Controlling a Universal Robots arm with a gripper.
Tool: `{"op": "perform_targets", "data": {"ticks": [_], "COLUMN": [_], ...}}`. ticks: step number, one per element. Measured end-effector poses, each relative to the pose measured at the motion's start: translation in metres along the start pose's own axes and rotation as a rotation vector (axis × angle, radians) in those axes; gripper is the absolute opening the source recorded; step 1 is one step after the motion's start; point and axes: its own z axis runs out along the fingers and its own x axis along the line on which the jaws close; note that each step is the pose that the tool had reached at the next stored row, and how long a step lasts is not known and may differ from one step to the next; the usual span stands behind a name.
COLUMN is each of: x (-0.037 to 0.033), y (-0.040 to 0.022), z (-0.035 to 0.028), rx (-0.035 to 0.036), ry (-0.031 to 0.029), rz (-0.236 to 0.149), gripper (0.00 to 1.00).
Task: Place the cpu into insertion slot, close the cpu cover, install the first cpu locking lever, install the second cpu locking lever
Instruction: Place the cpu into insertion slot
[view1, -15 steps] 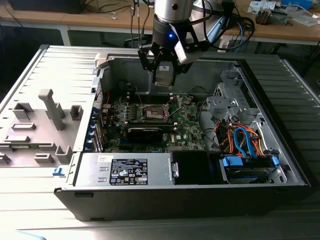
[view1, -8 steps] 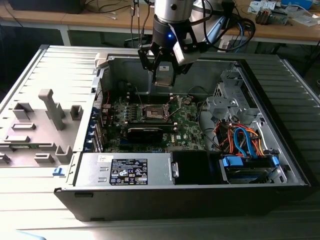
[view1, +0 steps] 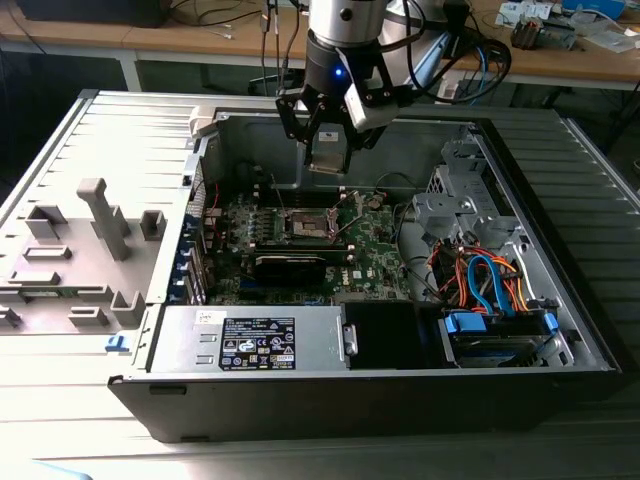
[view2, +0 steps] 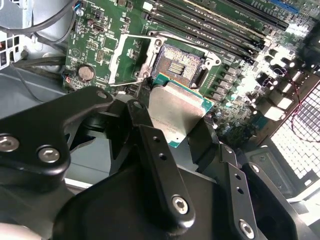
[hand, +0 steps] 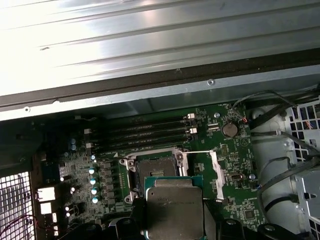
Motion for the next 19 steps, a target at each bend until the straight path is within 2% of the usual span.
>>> {"op": "perform_targets", "data": {"ticks": [8, 13, 19], "x": [0.0, 0.0, 0.0], "y": [0.0, 0.0, -0.0001], "z": [0.0005, 0.001, 0.0016], "rx": [-0.0003, -0.0002, -0.0006], "ry": [-0.0013, -0.0031, -0.0042], "rz": [0.027, 0.062, 0.085], "gripper": [0.55, 0.55, 0.55]}}
